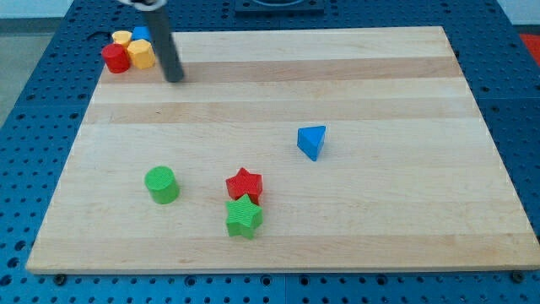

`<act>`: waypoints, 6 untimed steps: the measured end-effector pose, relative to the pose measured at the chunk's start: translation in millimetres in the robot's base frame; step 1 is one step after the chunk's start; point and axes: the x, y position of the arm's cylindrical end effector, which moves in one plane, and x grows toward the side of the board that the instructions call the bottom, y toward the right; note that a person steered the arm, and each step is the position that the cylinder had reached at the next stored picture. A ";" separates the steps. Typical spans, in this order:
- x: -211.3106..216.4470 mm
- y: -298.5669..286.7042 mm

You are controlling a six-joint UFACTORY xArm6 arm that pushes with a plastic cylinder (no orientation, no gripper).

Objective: Move the blue cube left a bit

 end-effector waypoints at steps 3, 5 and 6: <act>96.5 241.1; 153.3 226.9; 151.9 159.2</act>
